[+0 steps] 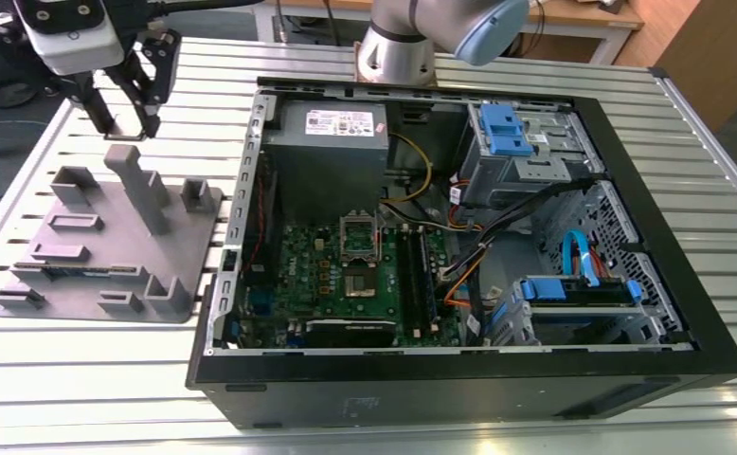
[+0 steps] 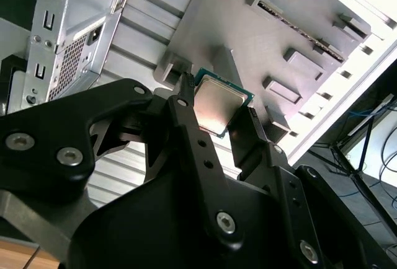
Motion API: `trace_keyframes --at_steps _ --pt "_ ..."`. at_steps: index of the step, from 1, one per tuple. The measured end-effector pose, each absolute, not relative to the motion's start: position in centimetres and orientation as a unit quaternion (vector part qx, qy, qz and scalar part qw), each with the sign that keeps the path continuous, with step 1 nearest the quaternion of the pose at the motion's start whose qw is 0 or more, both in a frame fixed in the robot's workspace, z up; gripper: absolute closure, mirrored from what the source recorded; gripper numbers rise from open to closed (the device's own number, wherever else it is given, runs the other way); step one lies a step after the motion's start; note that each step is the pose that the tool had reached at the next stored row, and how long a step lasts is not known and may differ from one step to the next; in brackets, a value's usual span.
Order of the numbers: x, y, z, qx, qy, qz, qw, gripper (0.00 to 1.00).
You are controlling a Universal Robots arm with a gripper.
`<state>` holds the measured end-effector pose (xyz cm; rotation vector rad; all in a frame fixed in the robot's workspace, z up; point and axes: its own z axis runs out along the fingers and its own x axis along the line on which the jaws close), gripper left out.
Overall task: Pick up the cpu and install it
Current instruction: 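Pick up the cpu and move it towards the insertion slot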
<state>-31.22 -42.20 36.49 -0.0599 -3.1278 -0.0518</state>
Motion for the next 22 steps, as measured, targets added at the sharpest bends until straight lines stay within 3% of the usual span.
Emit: trace_keyframes --at_steps 22 --pt "-29.9 -42.2 36.5 -0.019 -1.000 -0.017 0.006 0.53"
